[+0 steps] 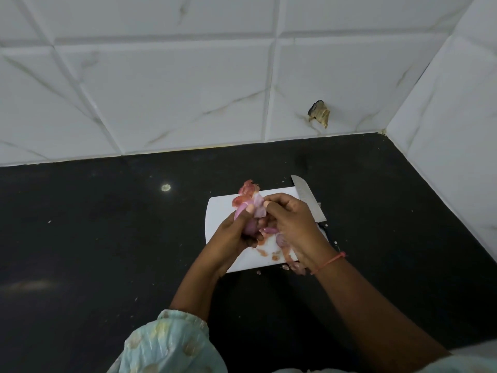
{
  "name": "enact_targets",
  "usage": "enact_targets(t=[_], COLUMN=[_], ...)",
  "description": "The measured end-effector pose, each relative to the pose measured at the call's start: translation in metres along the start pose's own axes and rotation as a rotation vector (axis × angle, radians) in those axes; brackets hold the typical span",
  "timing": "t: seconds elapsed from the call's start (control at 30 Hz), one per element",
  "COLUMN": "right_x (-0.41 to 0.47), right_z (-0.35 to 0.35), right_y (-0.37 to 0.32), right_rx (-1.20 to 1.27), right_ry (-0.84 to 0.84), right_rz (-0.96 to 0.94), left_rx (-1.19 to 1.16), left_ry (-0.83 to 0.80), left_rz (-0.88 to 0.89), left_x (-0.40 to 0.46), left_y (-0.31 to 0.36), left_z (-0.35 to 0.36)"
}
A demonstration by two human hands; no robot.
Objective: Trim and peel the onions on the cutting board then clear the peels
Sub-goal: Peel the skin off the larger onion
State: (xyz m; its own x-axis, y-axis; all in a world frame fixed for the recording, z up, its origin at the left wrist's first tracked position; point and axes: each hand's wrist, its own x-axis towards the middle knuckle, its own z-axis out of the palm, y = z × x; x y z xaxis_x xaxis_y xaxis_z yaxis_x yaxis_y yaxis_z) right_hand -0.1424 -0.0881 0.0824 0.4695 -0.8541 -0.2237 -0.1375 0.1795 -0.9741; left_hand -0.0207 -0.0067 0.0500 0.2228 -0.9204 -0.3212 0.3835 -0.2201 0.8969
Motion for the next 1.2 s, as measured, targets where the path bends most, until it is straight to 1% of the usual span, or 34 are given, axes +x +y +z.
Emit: enact_targets(t=[0.03, 0.07, 0.13, 0.2, 0.27, 0.33, 0.37, 0.43, 0.5, 0.53, 0.57, 0.6, 0.67, 0.7, 0.73, 0.87, 1.0, 1.1, 1.2], right_x=[-0.001, -0.002, -0.001, 0.003, 0.009, 0.015, 0.018, 0.02, 0.021, 0.019, 0.016, 0.011, 0.001, -0.003, -0.004, -0.005, -0.004, -0.003, -0.002], right_z=[0.0, -0.001, -0.002, -0.007, -0.015, -0.028, -0.033, -0.037, -0.035, -0.032, -0.027, -0.021, -0.009, -0.005, -0.001, 0.002, 0.0, 0.0, 0.001], right_y=[-0.001, 0.0, 0.006, 0.015, 0.026, 0.036, 0.039, 0.042, 0.041, 0.038, 0.034, 0.029, 0.02, 0.018, 0.018, 0.019, 0.02, 0.021, 0.024], right_rx=[0.159, 0.262, 0.259, 0.178, 0.046, -0.242, -0.387, -0.629, -0.765, -0.765, -0.714, -0.639, -0.497, -0.46, -0.458, -0.507, -0.592, -0.664, -0.705], right_ry=[-0.001, 0.01, 0.078, 0.177, 0.287, 0.379, 0.385, 0.339, 0.298, 0.299, 0.289, 0.248, 0.105, 0.053, 0.036, 0.082, 0.09, 0.118, 0.132], right_rz=[0.084, 0.135, 0.172, 0.172, 0.137, -0.046, -0.16, -0.318, -0.377, -0.4, -0.42, -0.419, -0.353, -0.329, -0.337, -0.418, -0.497, -0.56, -0.576], left_rx=[-0.059, -0.082, -0.048, -0.018, -0.051, -0.069, -0.047, 0.012, 0.073, 0.112, 0.162, 0.203, 0.282, 0.32, 0.359, 0.528, 0.574, 0.61, 0.599], left_ry=[-0.01, -0.011, 0.001, 0.018, 0.019, 0.017, 0.015, 0.022, 0.066, 0.098, 0.127, 0.156, 0.212, 0.245, 0.275, 0.324, 0.35, 0.357, 0.35], left_rz=[0.001, 0.007, 0.039, 0.058, 0.046, 0.028, 0.037, 0.079, 0.113, 0.132, 0.157, 0.192, 0.265, 0.292, 0.321, 0.434, 0.49, 0.486, 0.442], left_x=[0.0, -0.001, 0.0, 0.001, 0.001, 0.001, 0.002, 0.004, 0.005, 0.005, 0.006, 0.008, 0.013, 0.015, 0.016, 0.018, 0.014, 0.014, 0.013], left_y=[0.0, 0.0, -0.001, -0.005, -0.008, -0.009, -0.011, -0.014, -0.015, -0.014, -0.014, -0.014, -0.017, -0.018, -0.019, -0.021, -0.02, -0.02, -0.021], left_z=[-0.001, -0.002, -0.003, -0.002, -0.003, -0.007, -0.01, -0.013, -0.011, -0.008, -0.006, -0.004, -0.003, -0.002, -0.002, 0.001, 0.005, 0.006, 0.007])
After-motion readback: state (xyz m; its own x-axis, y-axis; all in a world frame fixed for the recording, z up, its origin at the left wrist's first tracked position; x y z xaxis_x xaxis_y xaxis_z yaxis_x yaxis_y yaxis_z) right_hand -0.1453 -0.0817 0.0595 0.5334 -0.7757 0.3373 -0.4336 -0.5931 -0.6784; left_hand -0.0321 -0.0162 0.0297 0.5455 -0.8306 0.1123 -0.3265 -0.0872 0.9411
